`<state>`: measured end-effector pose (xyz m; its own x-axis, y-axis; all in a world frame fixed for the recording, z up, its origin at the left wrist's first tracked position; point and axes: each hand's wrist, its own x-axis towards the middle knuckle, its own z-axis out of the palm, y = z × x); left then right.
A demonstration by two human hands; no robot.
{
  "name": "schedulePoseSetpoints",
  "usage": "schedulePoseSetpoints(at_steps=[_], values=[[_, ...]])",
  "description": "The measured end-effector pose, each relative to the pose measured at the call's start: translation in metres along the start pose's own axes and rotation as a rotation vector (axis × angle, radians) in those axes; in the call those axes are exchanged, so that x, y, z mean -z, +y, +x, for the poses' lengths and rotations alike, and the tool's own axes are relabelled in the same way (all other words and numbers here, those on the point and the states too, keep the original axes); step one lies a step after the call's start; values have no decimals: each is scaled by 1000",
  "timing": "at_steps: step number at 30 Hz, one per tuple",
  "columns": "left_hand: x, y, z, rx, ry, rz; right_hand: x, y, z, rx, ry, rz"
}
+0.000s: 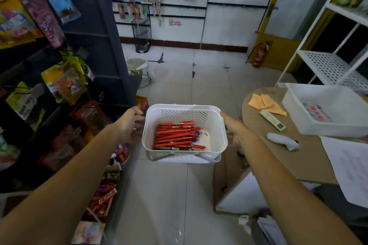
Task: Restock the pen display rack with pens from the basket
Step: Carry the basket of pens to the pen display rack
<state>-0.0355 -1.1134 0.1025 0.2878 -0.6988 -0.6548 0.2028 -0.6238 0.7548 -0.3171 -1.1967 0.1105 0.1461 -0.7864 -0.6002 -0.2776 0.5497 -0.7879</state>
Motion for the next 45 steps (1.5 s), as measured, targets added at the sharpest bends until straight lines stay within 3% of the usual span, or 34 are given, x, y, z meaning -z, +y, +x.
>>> schedulePoseSetpoints(at_steps=[7,13,20,32,45], values=[[-4,59,82,45,-85,-33,-5,-50,94,-16,30,-28],[7,130,149,66,-150,138,-26,-98,166,-52,119,36],[21,204,236,73,-219,140,-41,-158,234,-58,150,91],[2,298,360,35,-132,82,-33,-252,355,-55,154,34],[-61,431,485,2,-51,19,24,-378,518,-48,103,-5]])
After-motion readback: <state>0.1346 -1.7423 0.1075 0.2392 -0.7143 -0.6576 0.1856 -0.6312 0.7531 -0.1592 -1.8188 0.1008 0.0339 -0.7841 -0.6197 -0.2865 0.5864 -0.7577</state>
